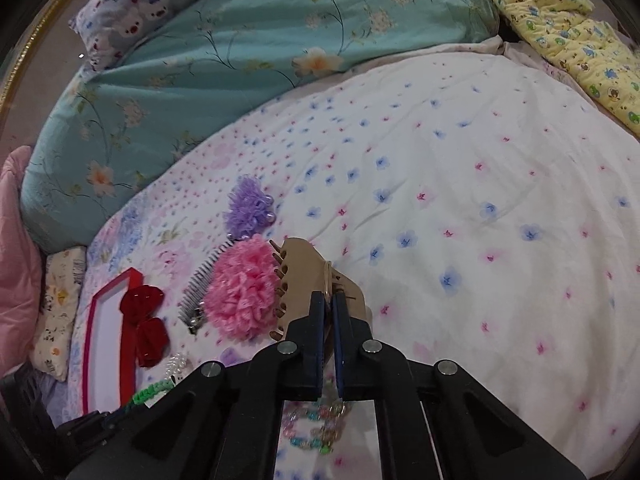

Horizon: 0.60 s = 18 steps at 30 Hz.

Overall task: Organize jewelry
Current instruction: 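Carry the green braided clip boxward with left tool while right tool carries tan claw clip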

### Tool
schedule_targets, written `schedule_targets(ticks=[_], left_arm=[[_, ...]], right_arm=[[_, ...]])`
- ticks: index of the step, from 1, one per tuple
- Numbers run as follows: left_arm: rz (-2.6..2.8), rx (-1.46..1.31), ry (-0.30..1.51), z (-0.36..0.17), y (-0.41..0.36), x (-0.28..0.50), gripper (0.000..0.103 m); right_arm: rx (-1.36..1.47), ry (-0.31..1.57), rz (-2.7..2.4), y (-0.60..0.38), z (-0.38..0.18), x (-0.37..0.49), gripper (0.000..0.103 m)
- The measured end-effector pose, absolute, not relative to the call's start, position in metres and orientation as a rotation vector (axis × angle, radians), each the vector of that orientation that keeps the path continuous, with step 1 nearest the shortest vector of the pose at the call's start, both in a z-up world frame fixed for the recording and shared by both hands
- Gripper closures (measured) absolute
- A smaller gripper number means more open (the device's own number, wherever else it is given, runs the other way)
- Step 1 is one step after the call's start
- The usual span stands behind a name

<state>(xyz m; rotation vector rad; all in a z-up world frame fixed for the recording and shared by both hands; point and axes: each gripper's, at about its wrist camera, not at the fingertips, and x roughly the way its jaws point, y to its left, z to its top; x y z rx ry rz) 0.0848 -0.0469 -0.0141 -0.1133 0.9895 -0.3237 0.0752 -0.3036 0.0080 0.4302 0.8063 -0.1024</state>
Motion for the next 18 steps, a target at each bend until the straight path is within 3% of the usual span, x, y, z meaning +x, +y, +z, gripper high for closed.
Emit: schedule_targets(ticks=[18], left_arm=[[-0.215,-0.229,0.838,0.04,0.034,0.062,0.095]], right_arm=[[0.397,0.777,0.136,-0.221,0.045,0.06,0.1]])
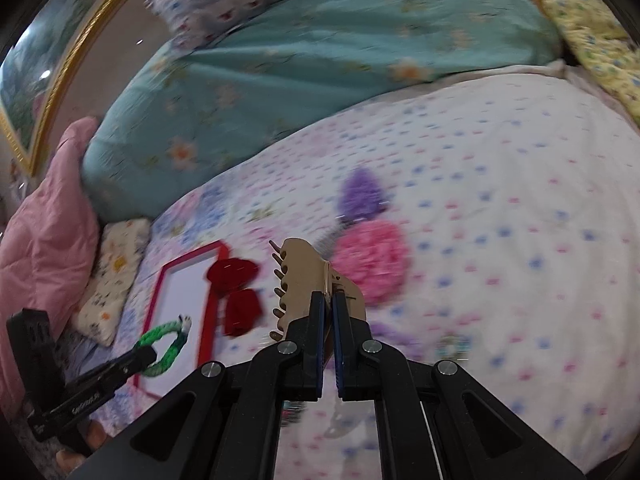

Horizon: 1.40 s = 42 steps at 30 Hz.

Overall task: Organize jewelry
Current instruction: 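Carry the green braided clip boxward with left tool while right tool carries tan claw clip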

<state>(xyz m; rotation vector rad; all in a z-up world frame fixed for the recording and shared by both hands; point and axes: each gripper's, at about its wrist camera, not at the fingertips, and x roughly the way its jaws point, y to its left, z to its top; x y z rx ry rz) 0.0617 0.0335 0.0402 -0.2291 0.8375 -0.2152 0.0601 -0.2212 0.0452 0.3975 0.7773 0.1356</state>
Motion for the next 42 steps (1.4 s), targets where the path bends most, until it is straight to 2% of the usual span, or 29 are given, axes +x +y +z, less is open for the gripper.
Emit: schedule_targets(ticks=[11,19,30,42], left_arm=[[-0.022,-0.264,0.781,0.039,0.123,0.077,0.095],[0.085,-0.235,0.773,0.021,0.173,0.117,0.095],[0.173,-0.12,0.827,-0.014,0.199,0.183,0.095],[0.182,-0.122,0.912,-0.048,0.206,0.206,0.094]], right_arm=[[0.362,0.813,0.348,-0.106,0.034,0.108,0.1],[0.334,0.839,0.438,-0.023,0.013,0.162,0.1],[0.307,0.907,0.415,0.022,-0.03,0.23,0.1],[0.277,0.913,0.417,0.033,-0.047,0.25,0.1]])
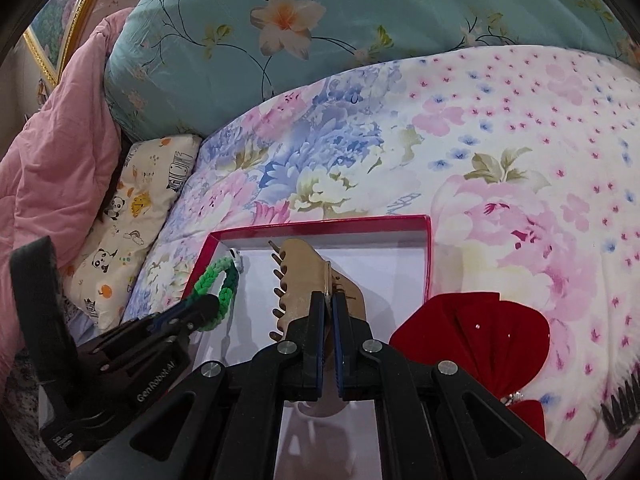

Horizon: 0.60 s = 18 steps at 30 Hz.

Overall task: Organize jewelry
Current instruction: 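Carry the green braided clip boxward with left tool while right tool carries tan claw clip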

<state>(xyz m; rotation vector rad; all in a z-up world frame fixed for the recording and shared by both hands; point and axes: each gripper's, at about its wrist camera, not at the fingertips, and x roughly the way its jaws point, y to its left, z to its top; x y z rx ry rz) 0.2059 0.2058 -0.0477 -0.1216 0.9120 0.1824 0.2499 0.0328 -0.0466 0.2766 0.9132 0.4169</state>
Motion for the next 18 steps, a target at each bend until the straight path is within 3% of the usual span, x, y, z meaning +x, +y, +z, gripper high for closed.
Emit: schedule_targets(ticks=[6,12,14,18], left_arm=[[0.181,-0.13,0.934,-0.0536,0.2057,0.207,0.092],[0.186,-0.143,0.956,-0.0531,0.2067,0.2071,0.054],[0.189,-0.146,0.955,-0.0514,0.2076,0.2056,0.049],[0.188,-0.164,0.952,-0.0458,0.2081,0.2,0.043]], right_arm=[[0.268,0.932,0.444,0.0344,-0.0485,0.2527,0.093],[0.268,0.943,0.446,0.035,-0.049,0.2536,0.091],[0.271,0.95,0.45,0.035,-0.0492,0.2534,0.087],[0.292,0.948,0.458,0.0312,-0.0442,0.2496,0.071]])
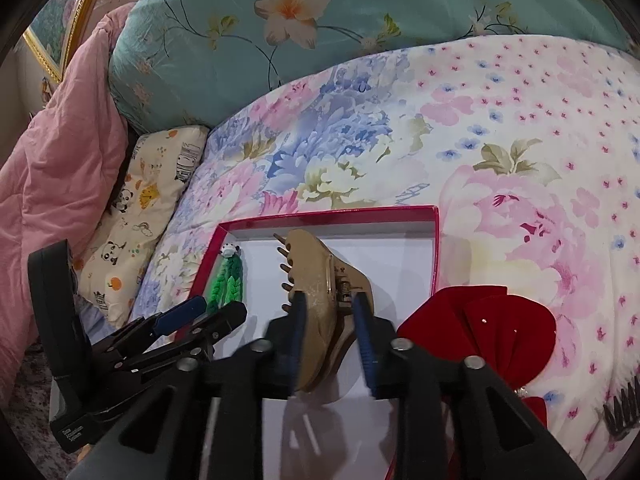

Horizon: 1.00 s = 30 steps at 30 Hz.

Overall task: Organize jewelry
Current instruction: 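Carry the green braided clip boxward with left tool while right tool carries tan claw clip, then move the left tool to the red velvet bow and grasp it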

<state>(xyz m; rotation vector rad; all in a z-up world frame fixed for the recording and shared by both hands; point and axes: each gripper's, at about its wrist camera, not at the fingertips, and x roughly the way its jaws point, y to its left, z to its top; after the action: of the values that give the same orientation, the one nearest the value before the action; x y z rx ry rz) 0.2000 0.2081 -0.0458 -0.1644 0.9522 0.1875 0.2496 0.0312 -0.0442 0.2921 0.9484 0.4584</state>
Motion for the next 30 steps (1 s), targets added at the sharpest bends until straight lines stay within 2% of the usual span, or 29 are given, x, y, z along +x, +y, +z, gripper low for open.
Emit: schedule_targets(ticks=[8,20,30], left_arm=[[0.176,-0.166,0.896,-0.02,0.194,0.172,0.028],[0.065,-0.174,0.838,0.018,0.141,0.138,0.024],[-0.017,-0.195,0.866,0.013,0.095,0.124,0.023]], right_arm=[[0.342,0.89,0.456,0.001,-0.013,0.223,0.057],[0.435,0.833,0.315,-0.099,0.008,0.167,0.054],[0.432,0.827,0.183,-0.165,0.01,0.13,0.053]])
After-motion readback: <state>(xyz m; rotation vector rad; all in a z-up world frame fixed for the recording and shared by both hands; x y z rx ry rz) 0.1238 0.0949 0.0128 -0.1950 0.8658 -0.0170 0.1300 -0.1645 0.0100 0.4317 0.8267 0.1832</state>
